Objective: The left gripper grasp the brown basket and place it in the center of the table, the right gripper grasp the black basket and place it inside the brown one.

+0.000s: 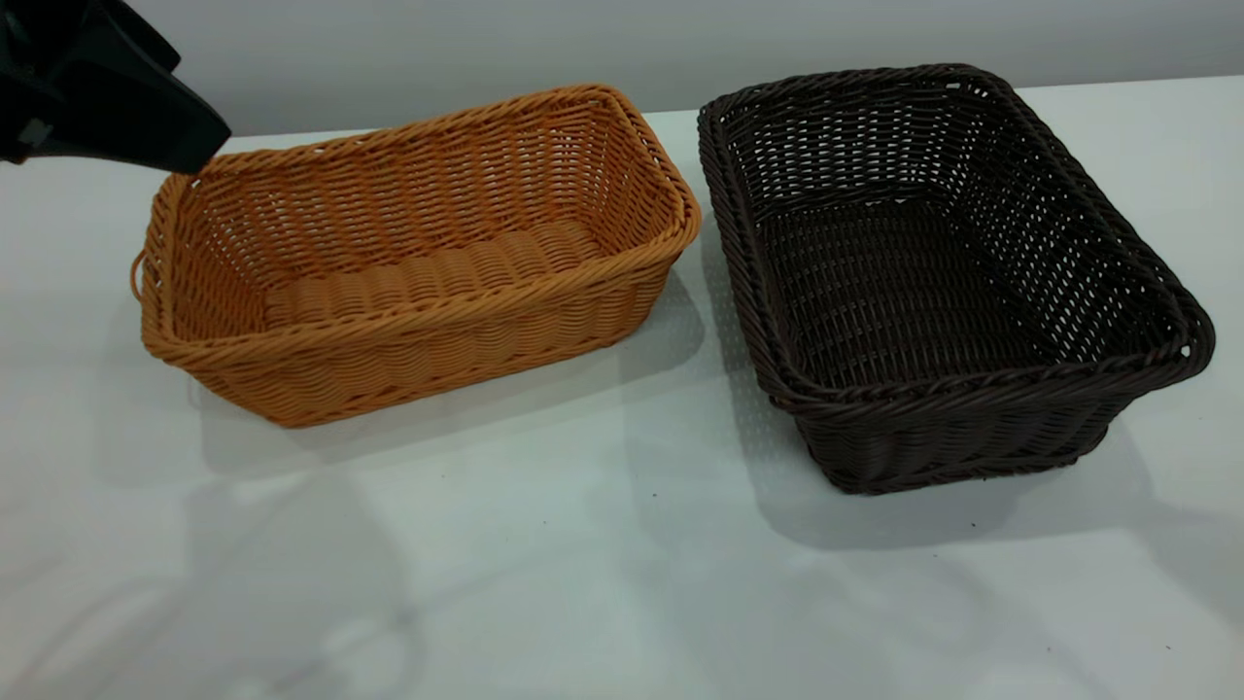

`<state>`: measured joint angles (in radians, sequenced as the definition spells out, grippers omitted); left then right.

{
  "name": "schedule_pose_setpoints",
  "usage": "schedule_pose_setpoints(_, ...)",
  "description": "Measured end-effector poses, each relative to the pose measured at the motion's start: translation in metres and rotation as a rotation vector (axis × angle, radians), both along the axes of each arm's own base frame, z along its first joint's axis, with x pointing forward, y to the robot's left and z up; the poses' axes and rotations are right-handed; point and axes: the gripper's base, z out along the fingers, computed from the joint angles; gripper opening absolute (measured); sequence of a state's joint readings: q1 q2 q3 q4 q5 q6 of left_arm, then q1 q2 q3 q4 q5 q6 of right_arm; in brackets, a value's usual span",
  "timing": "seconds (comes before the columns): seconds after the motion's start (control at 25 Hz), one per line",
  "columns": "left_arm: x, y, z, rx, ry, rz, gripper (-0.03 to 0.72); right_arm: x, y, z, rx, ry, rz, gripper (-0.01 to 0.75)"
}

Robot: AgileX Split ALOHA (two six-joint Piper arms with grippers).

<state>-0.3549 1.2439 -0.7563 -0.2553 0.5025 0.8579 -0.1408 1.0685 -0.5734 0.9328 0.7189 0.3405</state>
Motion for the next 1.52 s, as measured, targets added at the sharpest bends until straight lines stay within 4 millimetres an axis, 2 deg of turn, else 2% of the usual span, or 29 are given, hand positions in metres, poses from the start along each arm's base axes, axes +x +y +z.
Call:
schedule_pose_setpoints(0.16, 0.0, 0.0, 0.0, 0.002, -0.001, -0.001, 0.391, 0.014, 0.019, -0.019, -0.015, 0.077, -0.008, 0.327)
schedule_pose_setpoints(0.32, 0.0, 0.0, 0.0, 0.002, -0.001, -0.002, 0.391, 0.025, 0.048, -0.04, -0.019, 0.149, -0.019, 0.327)
schedule_pose_setpoints(0.52, 0.0, 0.0, 0.0, 0.003, 0.002, -0.003, 0.391, 0.029, 0.085, -0.073, -0.028, 0.258, -0.023, 0.327)
schedule_pose_setpoints(0.64, 0.0, 0.0, 0.0, 0.004, 0.002, -0.004, 0.391, 0.03, 0.095, -0.088, -0.041, 0.306, -0.04, 0.327)
schedule_pose_setpoints(1.24, 0.0, 0.0, 0.0, 0.004, 0.002, -0.003, 0.391, 0.04, 0.094, -0.121, -0.074, 0.389, -0.143, 0.307)
schedule_pose_setpoints(1.52, 0.0, 0.0, 0.0, 0.002, 0.002, -0.002, 0.391, 0.046, 0.091, -0.127, -0.078, 0.368, -0.209, 0.307)
